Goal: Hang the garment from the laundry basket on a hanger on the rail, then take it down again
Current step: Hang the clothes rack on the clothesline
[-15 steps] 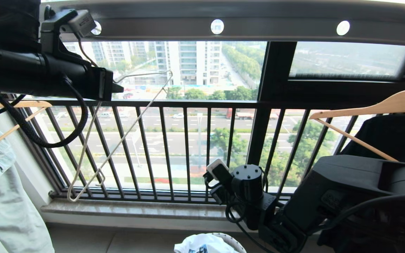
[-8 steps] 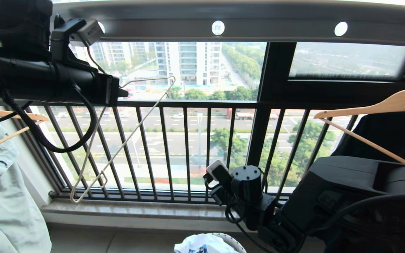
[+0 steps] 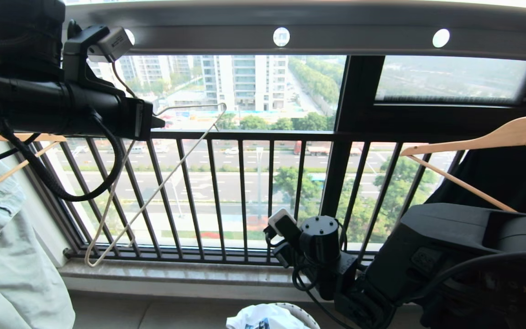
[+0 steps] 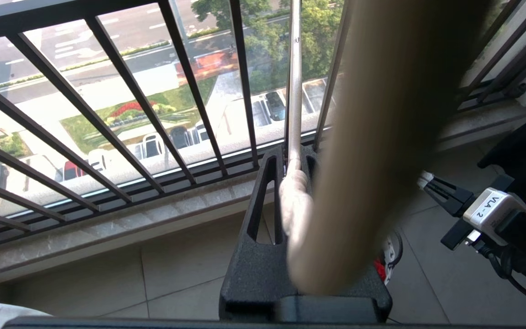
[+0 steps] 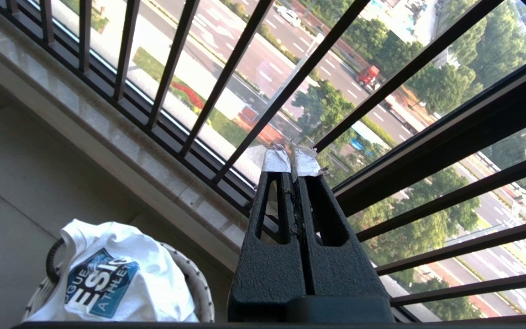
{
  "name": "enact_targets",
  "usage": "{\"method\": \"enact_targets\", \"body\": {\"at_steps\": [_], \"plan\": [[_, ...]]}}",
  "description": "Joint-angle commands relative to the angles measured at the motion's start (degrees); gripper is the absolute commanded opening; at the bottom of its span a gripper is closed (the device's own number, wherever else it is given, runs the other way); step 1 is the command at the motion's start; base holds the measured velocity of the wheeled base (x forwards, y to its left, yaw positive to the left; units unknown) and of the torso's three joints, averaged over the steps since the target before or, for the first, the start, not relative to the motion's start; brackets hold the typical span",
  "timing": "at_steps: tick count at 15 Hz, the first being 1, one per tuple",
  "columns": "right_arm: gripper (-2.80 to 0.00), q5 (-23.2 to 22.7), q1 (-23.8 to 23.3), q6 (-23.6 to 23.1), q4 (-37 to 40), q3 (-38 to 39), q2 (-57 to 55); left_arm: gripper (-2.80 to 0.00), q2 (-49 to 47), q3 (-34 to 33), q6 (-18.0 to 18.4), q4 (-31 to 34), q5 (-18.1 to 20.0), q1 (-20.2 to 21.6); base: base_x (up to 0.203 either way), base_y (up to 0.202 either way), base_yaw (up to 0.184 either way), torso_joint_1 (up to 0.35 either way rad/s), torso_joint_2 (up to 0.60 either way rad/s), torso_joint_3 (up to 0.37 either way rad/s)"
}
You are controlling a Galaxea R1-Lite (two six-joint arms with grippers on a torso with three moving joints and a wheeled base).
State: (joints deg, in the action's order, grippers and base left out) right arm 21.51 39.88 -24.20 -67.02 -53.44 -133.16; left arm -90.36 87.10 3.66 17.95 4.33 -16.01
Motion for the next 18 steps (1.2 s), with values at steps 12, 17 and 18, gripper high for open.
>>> {"method": "enact_targets", "body": {"at_steps": [12,17,18], "plan": [[-2.80,0.1,-0.3,-0.5,-0.4,-0.2,-0.8,0.00,1.2,0.0,-0.1,0.2,0.0,0.1,0.000,0.000,0.000,0.000,0.00,0.000],[-2.80,0.1,-0.2,-0.5,-0.5,-0.2,-0.7,0.00,4.2,-1.9,-0.1,0.3,0.1,0.1,0.000,0.000,0.000,0.000,0.00,0.000],[-2.80,0.1,-0.3,-0.5,-0.5,-0.2,-0.7,0.00,4.8,-2.4,-0.1,0.3,0.1,0.1,0.000,0.000,0.000,0.000,0.00,0.000]]}}
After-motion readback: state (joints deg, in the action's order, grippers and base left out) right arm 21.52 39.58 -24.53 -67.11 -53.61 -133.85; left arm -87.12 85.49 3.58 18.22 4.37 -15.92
